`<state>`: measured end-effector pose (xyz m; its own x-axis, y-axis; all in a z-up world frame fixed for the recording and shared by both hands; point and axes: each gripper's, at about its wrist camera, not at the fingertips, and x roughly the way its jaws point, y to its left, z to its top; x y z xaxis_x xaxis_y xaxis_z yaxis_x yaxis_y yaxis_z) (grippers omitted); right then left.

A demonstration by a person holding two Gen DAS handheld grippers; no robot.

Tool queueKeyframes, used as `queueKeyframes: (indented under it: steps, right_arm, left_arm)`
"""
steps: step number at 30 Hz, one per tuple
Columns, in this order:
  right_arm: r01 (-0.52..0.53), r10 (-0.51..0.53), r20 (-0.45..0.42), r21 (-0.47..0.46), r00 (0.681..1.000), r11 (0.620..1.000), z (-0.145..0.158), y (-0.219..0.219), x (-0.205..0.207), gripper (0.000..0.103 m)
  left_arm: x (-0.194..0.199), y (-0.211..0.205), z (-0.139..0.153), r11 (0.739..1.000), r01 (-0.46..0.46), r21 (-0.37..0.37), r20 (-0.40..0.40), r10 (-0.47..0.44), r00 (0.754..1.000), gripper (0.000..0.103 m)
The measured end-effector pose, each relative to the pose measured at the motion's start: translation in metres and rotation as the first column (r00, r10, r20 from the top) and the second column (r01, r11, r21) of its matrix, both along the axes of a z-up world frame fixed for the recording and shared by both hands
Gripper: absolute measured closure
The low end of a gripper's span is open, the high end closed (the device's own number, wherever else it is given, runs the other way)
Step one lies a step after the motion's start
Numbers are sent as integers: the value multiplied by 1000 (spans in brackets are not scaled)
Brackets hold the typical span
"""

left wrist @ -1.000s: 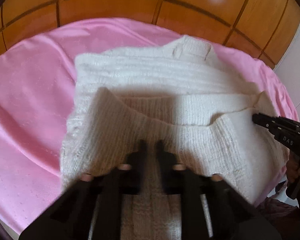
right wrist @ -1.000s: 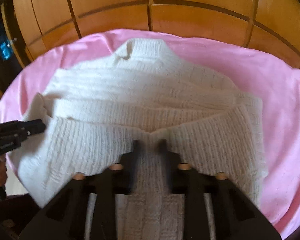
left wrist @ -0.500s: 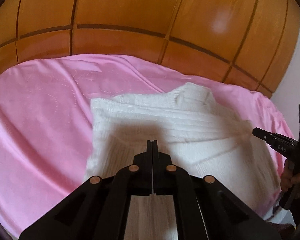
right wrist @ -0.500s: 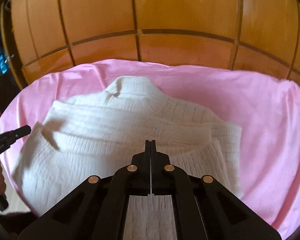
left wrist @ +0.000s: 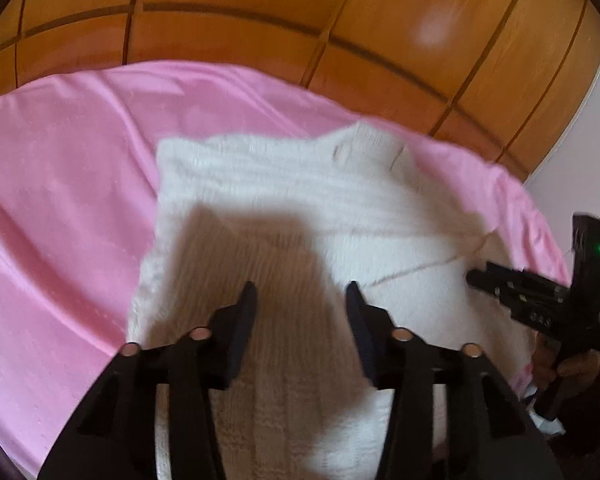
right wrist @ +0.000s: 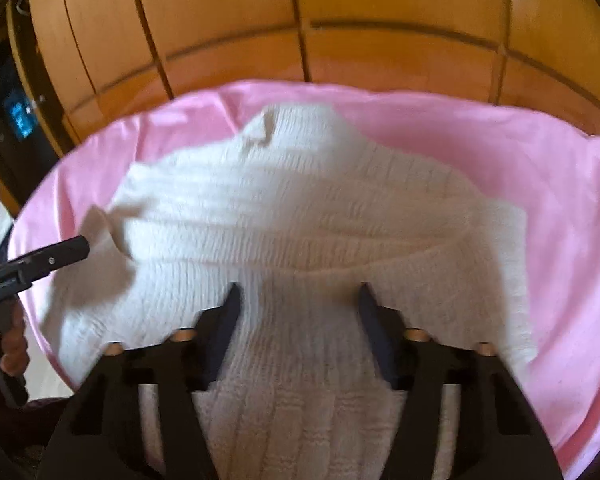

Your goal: Fold small clothes

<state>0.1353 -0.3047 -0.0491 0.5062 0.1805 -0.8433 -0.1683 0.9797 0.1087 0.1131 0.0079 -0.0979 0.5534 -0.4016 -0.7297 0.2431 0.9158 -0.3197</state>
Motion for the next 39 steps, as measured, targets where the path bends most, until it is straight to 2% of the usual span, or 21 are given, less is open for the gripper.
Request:
queueKeyframes:
  steps: [1,2,3,4,9,12,15,17,18,20,21,22,26,28,31,33,36,37,38,39]
  right_arm:
    - [-3,3,-5,-39,1000,999,-5,5,2,74]
    - [-8,9,7,-87,1000,996,-9,10,2,90]
    - [-10,11,12,-95,1000,995,-10,11,1,97]
    - [-6,8,18,-91,1000,996,-9,12,0,97]
    - [13,-8,103,-55,995,998,23,3,-7,98]
    - [31,-24,162,-39,987,999,40,0,-4,98]
    - [51,-42,151,-51,988,997,30,2,14,98]
    - [61,-54,97,-78,994,995,7,3,28,98]
    - [67,-60,74,-99,995,993,-6,4,32,98]
    - [79,-74,58,-96,996,992,-24,3,34,98]
    - [87,-81,72,-94,994,992,-25,2,32,98]
    - [92,-85,78,-93,993,991,-25,2,30,98]
    - [93,-87,86,-77,993,993,-27,-2,29,98]
    - [94,-87,91,-76,992,993,-28,-1,29,98]
    - [93,-86,93,-78,992,993,-28,1,29,97]
    - [95,-88,90,-74,992,993,-29,0,29,97]
    - [97,-92,82,-55,992,994,-28,-1,30,97]
    - [95,-91,78,-48,993,994,-28,-2,30,96]
    - [92,-89,74,-39,993,995,-27,-3,31,95]
    - [88,-86,69,-34,994,996,-25,-4,32,94]
  left_arm:
    - [0,-2,-4,1000,5,11,-10,-5,1000,76]
    - [-1,-6,-7,1000,20,19,-13,-20,1000,88]
    - [-3,-9,-7,999,27,40,1,-27,1000,98]
    - [-4,-10,-6,998,23,52,14,-24,1000,98]
    - [-13,-8,22,1000,-2,15,135,0,991,99]
    - [-3,-7,31,999,-34,10,166,32,986,99]
    - [21,-15,15,996,-53,72,134,43,990,99]
    - [40,-22,-13,990,-53,131,45,47,998,98]
    - [44,-24,-22,988,-51,148,29,48,998,96]
    - [38,-27,-20,984,-54,172,54,45,998,95]
    - [35,-27,-16,983,-44,179,54,34,998,91]
    - [32,-26,-12,984,-39,177,55,29,998,83]
    - [12,-1,4,987,-66,145,92,53,994,70]
    - [7,14,9,989,-70,131,102,56,993,50]
    - [11,28,9,989,-71,128,97,59,994,49]
    - [21,31,5,994,-33,102,76,25,997,45]
    - [37,26,-7,994,-9,108,35,5,999,47]
    - [40,23,-11,993,-2,115,28,-1,1000,65]
    - [43,19,-14,987,-18,158,32,14,999,78]
    - [45,15,-16,981,-20,195,34,14,999,86]
